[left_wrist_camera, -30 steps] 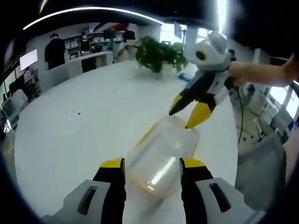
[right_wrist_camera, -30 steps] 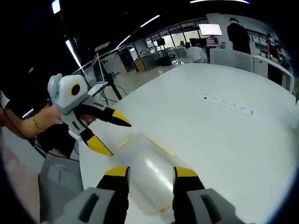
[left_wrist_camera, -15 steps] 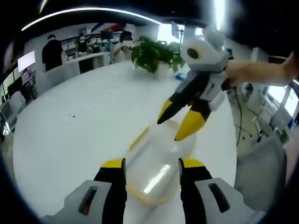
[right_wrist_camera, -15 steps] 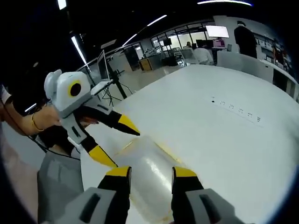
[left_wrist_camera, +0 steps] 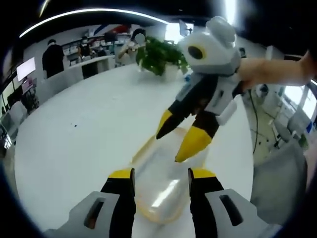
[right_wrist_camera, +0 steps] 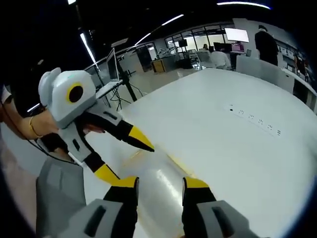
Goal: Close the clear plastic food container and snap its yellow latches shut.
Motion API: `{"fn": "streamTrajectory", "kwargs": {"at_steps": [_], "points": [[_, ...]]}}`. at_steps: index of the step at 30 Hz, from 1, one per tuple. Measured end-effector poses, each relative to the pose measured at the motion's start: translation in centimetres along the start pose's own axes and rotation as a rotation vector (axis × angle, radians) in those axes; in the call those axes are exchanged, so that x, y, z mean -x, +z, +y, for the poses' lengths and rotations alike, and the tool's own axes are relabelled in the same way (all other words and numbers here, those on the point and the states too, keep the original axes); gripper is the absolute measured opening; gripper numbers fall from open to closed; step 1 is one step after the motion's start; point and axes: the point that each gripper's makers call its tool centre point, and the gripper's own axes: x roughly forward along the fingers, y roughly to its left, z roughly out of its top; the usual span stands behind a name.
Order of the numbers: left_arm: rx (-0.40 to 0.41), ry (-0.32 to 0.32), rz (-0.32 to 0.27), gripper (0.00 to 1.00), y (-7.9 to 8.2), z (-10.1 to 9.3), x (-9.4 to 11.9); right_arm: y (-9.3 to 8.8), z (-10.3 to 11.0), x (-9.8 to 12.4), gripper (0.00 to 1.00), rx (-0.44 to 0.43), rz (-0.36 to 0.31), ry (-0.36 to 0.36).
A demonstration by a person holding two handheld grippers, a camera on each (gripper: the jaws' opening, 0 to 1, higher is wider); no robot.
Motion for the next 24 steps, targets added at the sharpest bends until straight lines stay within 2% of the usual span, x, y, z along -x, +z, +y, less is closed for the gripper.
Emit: {"fn": "streamTrajectory", "kwargs": {"at_steps": [6,24], "points": [[-0.016,-0.009,0.019,0.41,-0.46,-0.27,-0.45,-0.01,-0.22,-0.37,0.32,0.002,0.009,-0.002],[-0.02,-0.048,0.023,0.41,-0.15,-0.8,-0.46,0.56,-0.75,-1.03,0.35,0.043,0.037,-0.004]]}}
